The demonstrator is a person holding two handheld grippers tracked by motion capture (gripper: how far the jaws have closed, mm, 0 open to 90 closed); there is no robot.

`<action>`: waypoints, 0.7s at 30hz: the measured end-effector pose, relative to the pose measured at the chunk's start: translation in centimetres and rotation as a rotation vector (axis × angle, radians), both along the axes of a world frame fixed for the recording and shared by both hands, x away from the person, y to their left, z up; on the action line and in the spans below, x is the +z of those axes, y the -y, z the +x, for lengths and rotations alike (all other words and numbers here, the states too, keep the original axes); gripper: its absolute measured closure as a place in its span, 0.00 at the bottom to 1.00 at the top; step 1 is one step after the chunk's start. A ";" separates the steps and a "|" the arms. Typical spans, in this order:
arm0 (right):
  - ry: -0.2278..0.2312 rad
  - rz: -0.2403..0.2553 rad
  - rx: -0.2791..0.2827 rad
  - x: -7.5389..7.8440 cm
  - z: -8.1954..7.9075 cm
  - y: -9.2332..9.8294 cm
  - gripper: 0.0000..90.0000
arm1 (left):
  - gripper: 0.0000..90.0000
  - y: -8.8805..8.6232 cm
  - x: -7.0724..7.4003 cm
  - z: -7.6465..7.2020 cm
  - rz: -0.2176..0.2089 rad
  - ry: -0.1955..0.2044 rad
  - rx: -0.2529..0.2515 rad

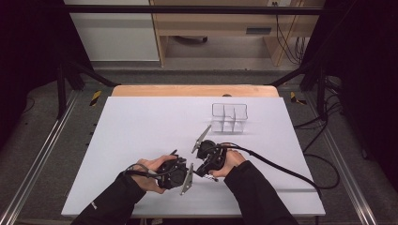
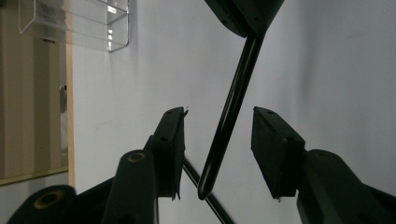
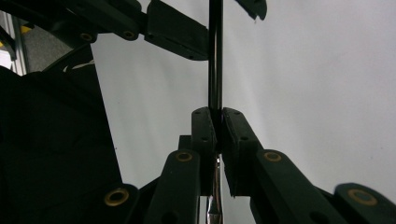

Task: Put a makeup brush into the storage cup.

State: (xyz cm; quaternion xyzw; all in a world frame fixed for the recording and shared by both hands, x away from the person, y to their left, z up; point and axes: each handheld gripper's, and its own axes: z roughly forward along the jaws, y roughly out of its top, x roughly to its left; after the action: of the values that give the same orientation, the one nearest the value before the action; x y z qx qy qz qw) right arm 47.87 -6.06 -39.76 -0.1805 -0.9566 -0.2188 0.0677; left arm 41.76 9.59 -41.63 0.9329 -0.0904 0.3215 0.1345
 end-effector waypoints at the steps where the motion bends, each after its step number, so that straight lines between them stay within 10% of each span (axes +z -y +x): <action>1: -0.002 0.000 0.001 0.0 0.0 0.0 0.94 | 0.64 0.0 -0.1 0.0 0.005 0.005 -0.008; 21: -0.031 -0.006 0.024 -0.4 -0.1 -0.3 0.94 | 0.89 0.4 -1.0 -0.6 0.080 0.031 -0.091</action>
State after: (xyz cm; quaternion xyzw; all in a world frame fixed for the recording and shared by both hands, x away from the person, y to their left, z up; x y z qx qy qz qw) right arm 47.81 -5.78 -40.18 -0.1724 -0.9582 -0.2121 0.0846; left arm 41.15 9.23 -42.58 0.9273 -0.1477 0.3258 0.1099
